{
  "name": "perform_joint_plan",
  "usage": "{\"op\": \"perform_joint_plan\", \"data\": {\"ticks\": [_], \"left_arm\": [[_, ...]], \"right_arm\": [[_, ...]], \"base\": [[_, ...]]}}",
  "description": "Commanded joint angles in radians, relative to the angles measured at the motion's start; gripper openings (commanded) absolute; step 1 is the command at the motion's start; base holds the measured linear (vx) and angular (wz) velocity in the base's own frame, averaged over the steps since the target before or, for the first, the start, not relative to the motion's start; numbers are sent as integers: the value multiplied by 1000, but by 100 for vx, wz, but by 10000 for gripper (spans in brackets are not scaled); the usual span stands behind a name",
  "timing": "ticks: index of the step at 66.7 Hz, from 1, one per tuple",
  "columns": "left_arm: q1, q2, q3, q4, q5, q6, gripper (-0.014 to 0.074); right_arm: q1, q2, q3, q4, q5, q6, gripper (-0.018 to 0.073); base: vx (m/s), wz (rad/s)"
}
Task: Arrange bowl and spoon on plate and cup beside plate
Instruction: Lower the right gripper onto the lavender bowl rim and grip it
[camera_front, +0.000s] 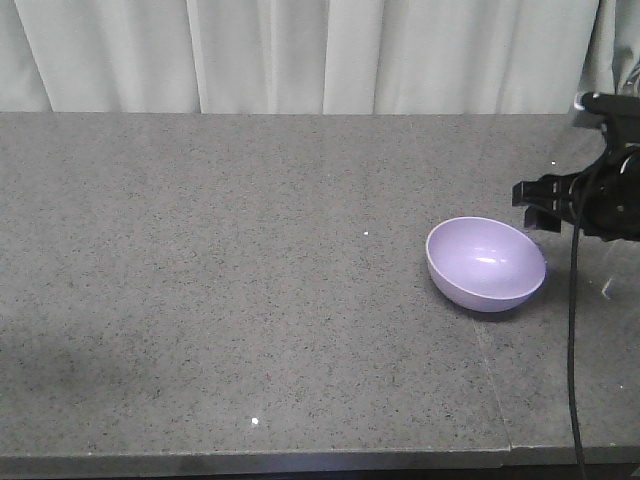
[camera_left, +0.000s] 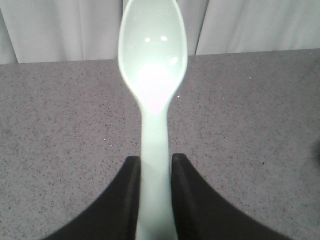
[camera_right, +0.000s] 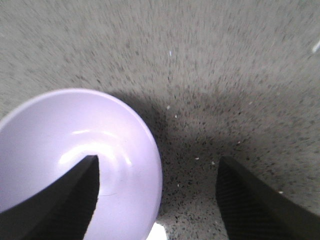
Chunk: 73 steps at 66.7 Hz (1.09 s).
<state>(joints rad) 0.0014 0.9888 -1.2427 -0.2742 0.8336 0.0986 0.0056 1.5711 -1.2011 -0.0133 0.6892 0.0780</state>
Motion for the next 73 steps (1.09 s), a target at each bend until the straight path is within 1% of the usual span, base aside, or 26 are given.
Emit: {"op": "perform_joint_plan", "data": {"ticks": [1,19,24,28,32,37,40,42,44,46,49,52,66,73], "left_arm": [[-1,-10,-27,-20,-38,0,-7],[-1,-10,-27,-20,-6,0,-7],[-1,-10,-27,-20,-7,0,-7],[-1,-10,-27,-20,-8,0,-7],[-1,-10,-27,-20,-8,0,-7],[-1,-10,-27,-20,-8,0,-7],[-1,-10,-27,-20,-8,0,-7],[-1,-10,-27,-20,-8,0,-7],[-1,-10,-27,-20,-8,0,-7],[-1,-10,-27,-20,-8,0,-7],[-1,-10,-27,-20,-8,0,-7],[-1,-10,-27,-20,-8,0,-7],[-1,-10,-27,-20,-8,0,-7],[-1,-10,-27,-20,-8,0,-7]], "right_arm": [[2,23,-33,1,-57,-10,491],[2,118,-33,3,-54,-24,491],[2,131,-33,6,-55,-43,489],[2,139,-33,21,-55,-78,473],[2,141,-33,29,-57,-86,435],[2,141,-33,30,-72,-86,350],[2,141,-33,30,-82,-86,270],[2,141,-33,30,-89,-86,233],[2,141,-33,28,-97,-87,169],[2,141,-33,28,-105,-89,130],[2,141,-33,28,-114,-94,44],[2,141,-33,28,-123,-100,-13],[2,132,-61,35,-139,-108,-10],[2,85,-96,68,-125,-116,-10]], "base": [[0,0],[0,0],[0,0],[0,0],[0,0],[0,0],[0,0],[0,0],[0,0],[0,0],[0,0],[0,0],[0,0],[0,0]]}}
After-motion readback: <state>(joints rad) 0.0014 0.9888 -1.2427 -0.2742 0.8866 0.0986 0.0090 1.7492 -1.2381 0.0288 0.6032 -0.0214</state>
